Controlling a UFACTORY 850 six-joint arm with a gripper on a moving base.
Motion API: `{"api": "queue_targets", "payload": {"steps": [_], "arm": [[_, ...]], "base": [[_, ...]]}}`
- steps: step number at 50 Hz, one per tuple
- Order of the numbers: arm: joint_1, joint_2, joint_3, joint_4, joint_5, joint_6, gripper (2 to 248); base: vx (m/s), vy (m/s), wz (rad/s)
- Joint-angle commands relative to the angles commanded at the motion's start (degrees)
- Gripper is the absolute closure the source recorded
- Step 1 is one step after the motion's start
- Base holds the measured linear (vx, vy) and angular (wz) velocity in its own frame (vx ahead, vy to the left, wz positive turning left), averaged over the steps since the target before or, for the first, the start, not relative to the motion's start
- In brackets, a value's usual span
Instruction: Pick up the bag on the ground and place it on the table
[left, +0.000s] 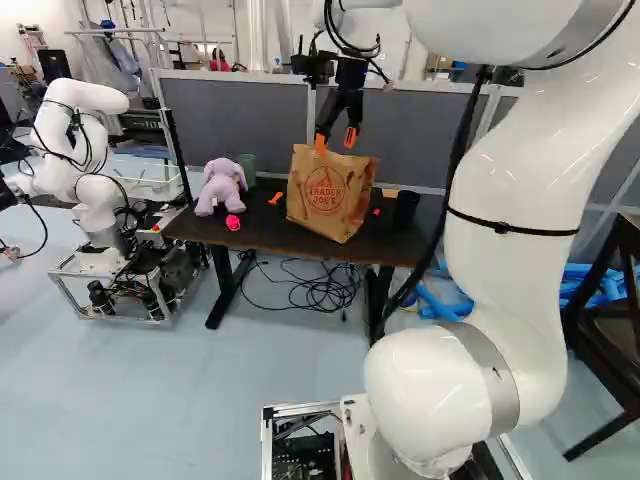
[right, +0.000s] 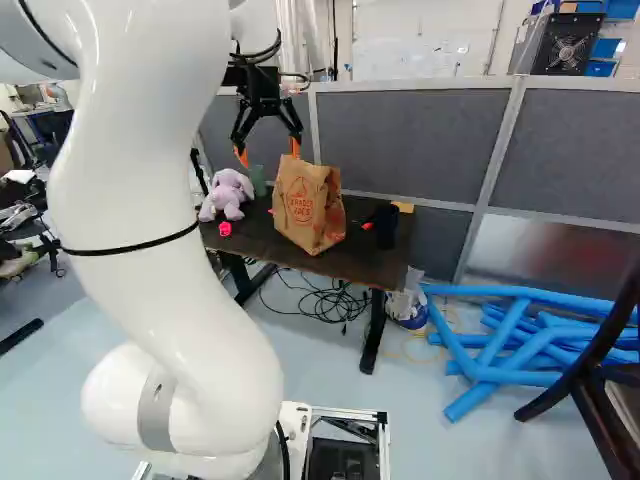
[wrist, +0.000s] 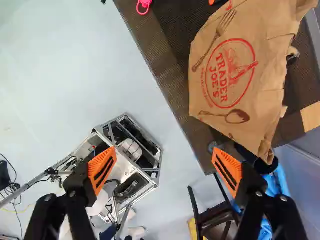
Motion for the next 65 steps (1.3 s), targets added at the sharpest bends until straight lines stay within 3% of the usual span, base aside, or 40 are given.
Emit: {"api": "queue_targets", "payload": {"steps": [65], "arm": [[0.0,0.0,0.0,0.0,0.0,0.0,3]], "base": [[-0.162,-0.006,0.005]]}}
